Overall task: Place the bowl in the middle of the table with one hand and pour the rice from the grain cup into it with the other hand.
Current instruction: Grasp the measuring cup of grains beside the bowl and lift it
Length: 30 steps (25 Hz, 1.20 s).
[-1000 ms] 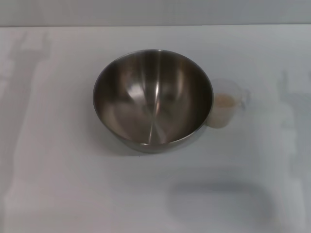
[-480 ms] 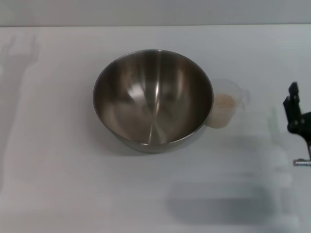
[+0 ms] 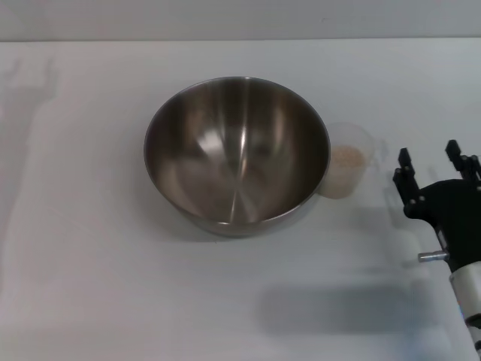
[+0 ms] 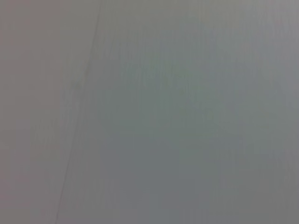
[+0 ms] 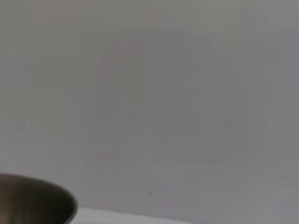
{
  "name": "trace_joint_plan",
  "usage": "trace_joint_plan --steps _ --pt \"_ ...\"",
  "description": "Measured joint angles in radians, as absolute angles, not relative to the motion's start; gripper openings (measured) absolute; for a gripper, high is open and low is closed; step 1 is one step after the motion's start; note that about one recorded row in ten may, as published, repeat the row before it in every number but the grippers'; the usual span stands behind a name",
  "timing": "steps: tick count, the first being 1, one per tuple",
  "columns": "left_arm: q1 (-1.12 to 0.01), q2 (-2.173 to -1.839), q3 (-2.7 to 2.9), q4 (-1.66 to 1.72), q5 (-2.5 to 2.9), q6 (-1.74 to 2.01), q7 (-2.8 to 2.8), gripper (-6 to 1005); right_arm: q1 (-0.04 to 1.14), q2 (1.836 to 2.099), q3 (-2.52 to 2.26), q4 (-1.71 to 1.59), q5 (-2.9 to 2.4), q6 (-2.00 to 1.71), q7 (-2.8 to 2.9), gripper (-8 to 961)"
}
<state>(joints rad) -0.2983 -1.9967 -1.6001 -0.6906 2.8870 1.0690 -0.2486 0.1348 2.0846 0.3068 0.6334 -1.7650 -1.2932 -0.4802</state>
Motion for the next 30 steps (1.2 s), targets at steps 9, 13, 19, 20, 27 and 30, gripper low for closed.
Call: trace_joint_plan --steps 9,13,19,20,27,30 --pt "-0.297 -1.994 -1.603 -0.683 2.887 1.078 -0.245 544 0.169 2.084 0.304 0.615 -1.765 -1.198 -0.480 654" --pt "-0.298 -1.994 -1.606 -0.676 2.887 1.090 -0.246 543 0.181 2.085 0.304 0.604 -1.764 -1.181 -0.479 654" --pt "-0.295 -1.996 -1.606 -0.675 2.887 1.099 -0.248 543 0.204 2.085 0.311 0.586 -1.764 -1.158 -0.475 653" --pt "-0.294 -1.998 -1.606 -0.675 2.887 1.101 -0.248 543 0.207 2.086 0.312 0.582 -1.764 -1.158 -0.474 653" --pt "-0.290 -2.007 -1.613 -0.675 2.887 1.111 -0.248 543 0.234 2.086 0.319 0.553 -1.764 -1.143 -0.461 653" --pt "-0.289 -2.010 -1.613 -0.674 2.887 1.118 -0.249 544 0.242 2.086 0.320 0.543 -1.764 -1.141 -0.443 654"
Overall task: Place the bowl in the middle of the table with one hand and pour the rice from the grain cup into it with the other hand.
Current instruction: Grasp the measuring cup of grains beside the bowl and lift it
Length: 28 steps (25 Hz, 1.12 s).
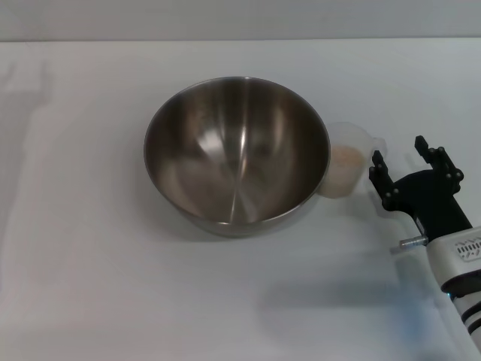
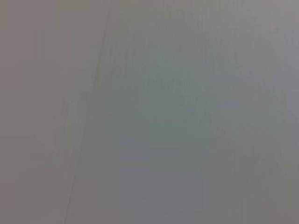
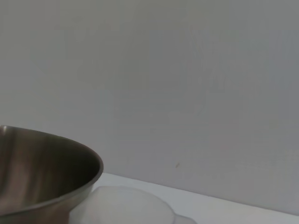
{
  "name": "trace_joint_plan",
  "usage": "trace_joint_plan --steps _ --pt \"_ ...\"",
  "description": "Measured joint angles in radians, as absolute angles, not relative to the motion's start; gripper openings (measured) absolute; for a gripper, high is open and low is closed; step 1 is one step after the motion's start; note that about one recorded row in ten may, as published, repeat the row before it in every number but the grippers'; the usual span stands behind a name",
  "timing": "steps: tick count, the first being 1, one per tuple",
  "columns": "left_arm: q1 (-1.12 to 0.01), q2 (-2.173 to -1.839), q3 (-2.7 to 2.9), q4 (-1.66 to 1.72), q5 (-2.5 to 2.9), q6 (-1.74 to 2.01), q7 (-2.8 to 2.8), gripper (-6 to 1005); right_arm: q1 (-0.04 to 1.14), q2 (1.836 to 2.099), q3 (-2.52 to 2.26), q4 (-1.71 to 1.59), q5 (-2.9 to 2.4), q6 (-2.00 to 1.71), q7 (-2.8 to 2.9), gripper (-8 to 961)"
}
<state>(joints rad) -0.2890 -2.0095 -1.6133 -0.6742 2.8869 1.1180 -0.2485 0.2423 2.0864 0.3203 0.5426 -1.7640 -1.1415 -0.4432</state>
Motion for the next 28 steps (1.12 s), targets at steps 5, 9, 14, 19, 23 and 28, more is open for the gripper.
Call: trace_joint_plan --steps 5,9,14,19,23,28 --pt "-0.284 -2.014 -1.617 -0.673 2.887 1.128 -0.249 544 0.260 2.086 0.321 0.523 -1.764 -1.136 -0.421 654" --pt "-0.284 -2.018 -1.623 -0.673 2.887 1.129 -0.249 544 0.282 2.087 0.326 0.501 -1.764 -1.126 -0.409 654" --pt "-0.280 -2.020 -1.626 -0.673 2.887 1.132 -0.248 543 0.310 2.088 0.326 0.485 -1.764 -1.107 -0.398 653" --pt "-0.276 -2.020 -1.627 -0.674 2.887 1.143 -0.248 544 0.322 2.088 0.322 0.470 -1.772 -1.111 -0.365 606" --pt "-0.270 -2.021 -1.627 -0.683 2.887 1.144 -0.248 543 0.340 2.088 0.318 0.446 -1.773 -1.115 -0.329 453" --pt "-0.264 -2.027 -1.628 -0.687 2.887 1.153 -0.248 543 0.344 2.089 0.317 0.441 -1.773 -1.116 -0.328 314"
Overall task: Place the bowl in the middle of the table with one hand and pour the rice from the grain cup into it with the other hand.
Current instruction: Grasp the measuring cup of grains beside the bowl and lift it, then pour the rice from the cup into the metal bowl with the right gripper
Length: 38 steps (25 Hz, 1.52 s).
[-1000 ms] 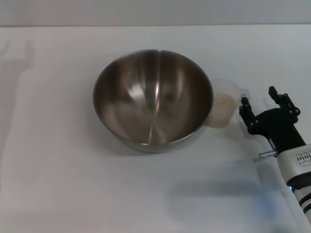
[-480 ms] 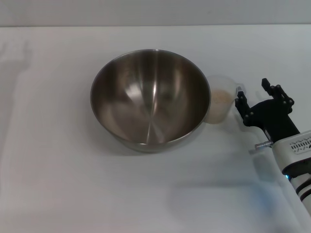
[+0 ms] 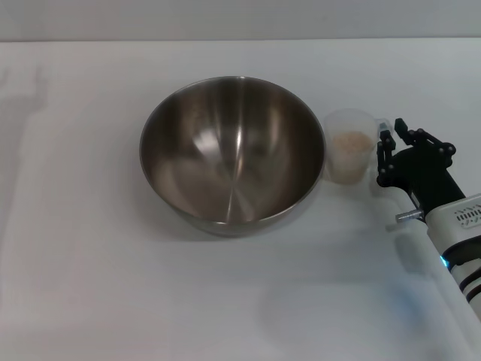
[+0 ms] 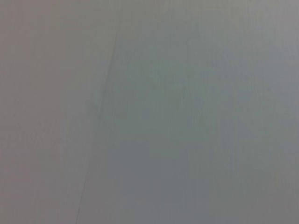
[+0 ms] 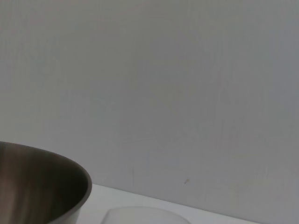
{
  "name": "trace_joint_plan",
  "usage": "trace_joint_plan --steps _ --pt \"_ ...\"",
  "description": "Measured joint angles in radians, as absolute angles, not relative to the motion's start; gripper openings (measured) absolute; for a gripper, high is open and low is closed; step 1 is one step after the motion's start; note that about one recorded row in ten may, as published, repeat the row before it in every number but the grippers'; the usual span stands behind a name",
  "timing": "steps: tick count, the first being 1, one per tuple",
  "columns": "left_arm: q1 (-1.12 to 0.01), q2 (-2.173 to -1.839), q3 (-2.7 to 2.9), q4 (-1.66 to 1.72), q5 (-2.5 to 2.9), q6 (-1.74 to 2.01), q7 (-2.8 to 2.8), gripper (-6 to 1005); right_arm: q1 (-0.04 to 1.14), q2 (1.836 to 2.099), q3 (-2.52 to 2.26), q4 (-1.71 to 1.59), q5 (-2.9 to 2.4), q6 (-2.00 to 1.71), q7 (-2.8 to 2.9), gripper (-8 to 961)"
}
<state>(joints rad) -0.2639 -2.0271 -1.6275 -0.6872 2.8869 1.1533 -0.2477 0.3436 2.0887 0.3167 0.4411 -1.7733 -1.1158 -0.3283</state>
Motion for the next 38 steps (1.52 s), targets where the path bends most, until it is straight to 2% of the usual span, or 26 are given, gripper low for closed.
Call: trace_joint_plan --steps 13,22,29,38 --pt "-0.246 -2.033 -1.628 -0.689 2.887 1.180 -0.248 544 0.356 2.089 0.320 0.423 -1.768 -1.107 -0.320 24" --pt "-0.249 -2.033 -1.624 -0.689 2.887 1.180 -0.248 543 0.363 2.092 0.378 0.402 -1.766 -1.273 -0.314 12" --pt "-0.256 -2.032 -1.626 -0.685 2.887 1.175 -0.248 544 0.506 2.085 0.369 0.328 -1.871 -1.443 -0.516 10" --pt "-0.277 -2.028 -1.629 -0.689 2.887 1.178 -0.243 543 0.607 2.086 0.358 0.320 -2.038 -1.383 -1.001 11"
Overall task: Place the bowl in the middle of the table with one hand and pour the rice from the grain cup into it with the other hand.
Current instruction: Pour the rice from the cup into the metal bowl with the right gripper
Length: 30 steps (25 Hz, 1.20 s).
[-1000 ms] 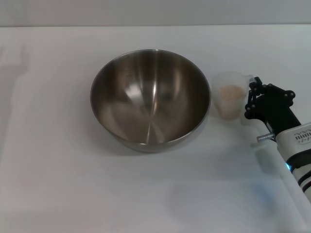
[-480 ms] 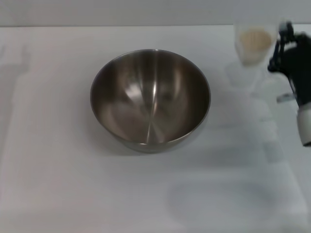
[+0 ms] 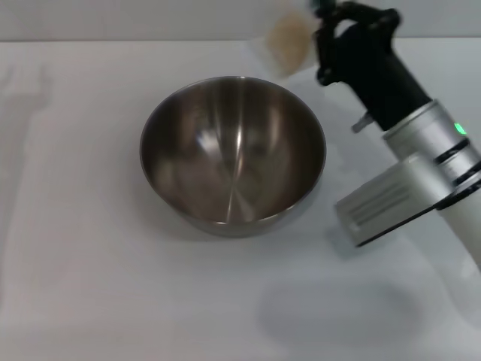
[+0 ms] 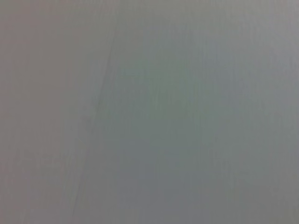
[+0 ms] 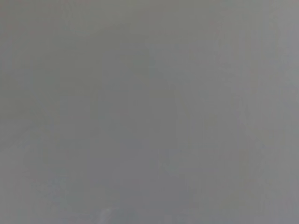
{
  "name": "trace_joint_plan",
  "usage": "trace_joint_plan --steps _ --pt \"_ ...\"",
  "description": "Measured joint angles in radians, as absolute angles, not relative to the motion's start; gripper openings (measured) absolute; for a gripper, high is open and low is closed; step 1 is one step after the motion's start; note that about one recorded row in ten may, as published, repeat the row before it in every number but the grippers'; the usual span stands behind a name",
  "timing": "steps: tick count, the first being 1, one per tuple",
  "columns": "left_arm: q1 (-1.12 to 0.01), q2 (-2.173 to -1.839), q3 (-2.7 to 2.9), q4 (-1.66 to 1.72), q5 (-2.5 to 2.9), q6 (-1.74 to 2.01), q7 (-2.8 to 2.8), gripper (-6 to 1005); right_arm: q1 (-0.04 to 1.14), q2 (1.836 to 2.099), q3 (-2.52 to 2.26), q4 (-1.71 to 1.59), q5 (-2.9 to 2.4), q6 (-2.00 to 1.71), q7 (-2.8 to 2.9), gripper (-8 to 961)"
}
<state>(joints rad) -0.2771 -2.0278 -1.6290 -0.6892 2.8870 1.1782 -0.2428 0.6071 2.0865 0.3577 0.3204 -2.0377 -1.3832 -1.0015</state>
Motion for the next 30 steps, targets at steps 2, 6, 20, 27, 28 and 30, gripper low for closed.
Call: trace_joint_plan --steps 2,6,20,27,28,30 --pt "-0.282 -2.028 -1.634 -0.689 2.887 1.177 -0.240 543 0.618 2.087 0.358 0.319 -2.088 -1.374 -1.119 11" --pt "-0.290 -2.030 -1.641 -0.687 2.887 1.174 -0.239 543 0.629 2.086 0.358 0.299 -2.170 -1.371 -1.318 10" --pt "-0.295 -2.033 -1.655 -0.682 2.887 1.172 -0.236 543 0.693 2.085 0.357 0.175 -2.335 -1.351 -1.494 11" --pt "-0.296 -2.040 -1.655 -0.679 2.887 1.168 -0.237 544 0.722 2.084 0.356 0.128 -2.409 -1.354 -1.540 11" --pt "-0.296 -2.040 -1.655 -0.679 2.887 1.168 -0.237 544 0.725 2.084 0.356 0.124 -2.417 -1.354 -1.551 10" --pt "-0.296 -2.041 -1.655 -0.679 2.887 1.166 -0.237 544 0.729 2.083 0.356 0.120 -2.430 -1.357 -1.566 10"
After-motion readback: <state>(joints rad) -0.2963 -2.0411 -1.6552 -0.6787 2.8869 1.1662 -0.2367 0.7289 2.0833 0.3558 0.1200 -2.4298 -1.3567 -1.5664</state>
